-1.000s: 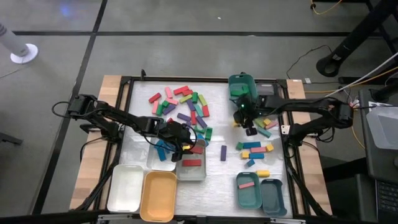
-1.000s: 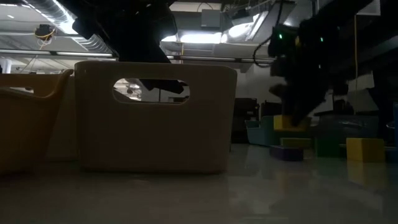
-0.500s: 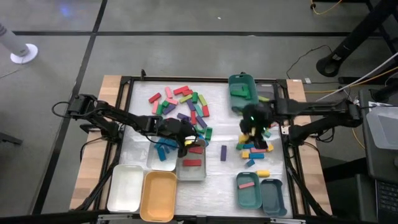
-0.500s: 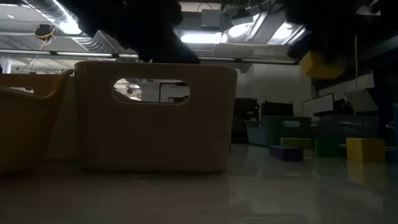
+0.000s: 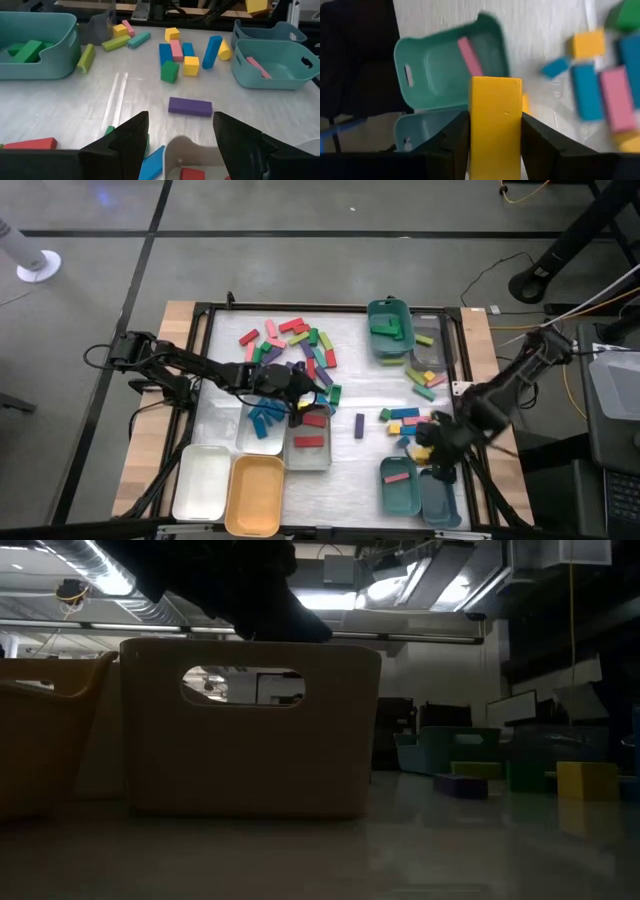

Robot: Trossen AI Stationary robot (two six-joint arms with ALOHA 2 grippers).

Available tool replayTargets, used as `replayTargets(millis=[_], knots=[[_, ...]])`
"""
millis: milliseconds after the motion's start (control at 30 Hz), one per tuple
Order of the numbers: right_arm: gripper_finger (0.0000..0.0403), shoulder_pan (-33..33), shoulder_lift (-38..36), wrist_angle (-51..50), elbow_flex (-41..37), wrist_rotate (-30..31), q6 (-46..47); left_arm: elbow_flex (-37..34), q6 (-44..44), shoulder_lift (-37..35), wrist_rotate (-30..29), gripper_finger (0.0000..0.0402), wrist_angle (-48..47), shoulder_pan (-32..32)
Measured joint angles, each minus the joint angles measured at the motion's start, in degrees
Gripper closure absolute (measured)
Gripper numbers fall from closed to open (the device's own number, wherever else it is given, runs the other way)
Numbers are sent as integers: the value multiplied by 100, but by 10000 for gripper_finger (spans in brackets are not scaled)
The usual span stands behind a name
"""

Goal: Sort blocks
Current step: Put the yellow block into the dark blue bin, then put the blue block into the top white bin

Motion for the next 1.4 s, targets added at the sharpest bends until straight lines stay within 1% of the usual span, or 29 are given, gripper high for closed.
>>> replayTargets(millis=[100,200,300,433,667,767,867,933,1033,1167,1300,1400], knots=[[261,733,226,16,0,308,999,0,-2,0,2,190,-4,-6],[260,1278,464,85,0,385,1596,0,-7,0,2,190,-4,-11],[260,1694,740,250,0,377,1880,0,-21,0,2,190,-4,-11],[260,1997,1059,509,0,371,1909,0,-35,0,2,190,-4,-11],[260,2072,1554,739,0,358,1993,0,-66,0,4,190,-4,-11],[260,2068,1726,758,0,345,2060,0,-276,0,4,190,-4,-11],[257,2068,1863,747,0,147,2072,0,-443,0,2,190,-13,-11],[244,2068,1911,744,0,47,2212,0,-461,0,2,190,-19,-11],[214,2068,1974,658,0,86,2304,0,-461,0,4,190,-26,-11],[181,2066,1973,468,0,16,2064,0,-463,0,4,190,-26,-11],[170,2034,1966,285,0,-432,2044,0,-463,0,2,190,-26,-11],[170,1937,1960,157,2,-493,2044,0,-444,0,3,190,-25,-11]])
